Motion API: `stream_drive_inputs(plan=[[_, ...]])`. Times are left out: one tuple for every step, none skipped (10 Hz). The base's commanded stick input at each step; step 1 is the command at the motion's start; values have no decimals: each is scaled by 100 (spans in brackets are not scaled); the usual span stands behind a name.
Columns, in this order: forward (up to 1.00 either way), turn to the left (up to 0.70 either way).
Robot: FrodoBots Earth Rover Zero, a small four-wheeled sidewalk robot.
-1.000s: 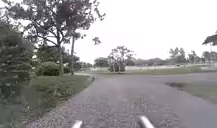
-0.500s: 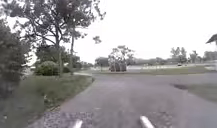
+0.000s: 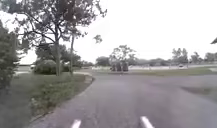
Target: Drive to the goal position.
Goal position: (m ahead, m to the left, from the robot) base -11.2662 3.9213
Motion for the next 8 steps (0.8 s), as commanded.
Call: stream_drive_inputs(plan=[[70,0],[70,0],[70,0],[70,0],[70,0],[70,0],[70,0],[70,0]])
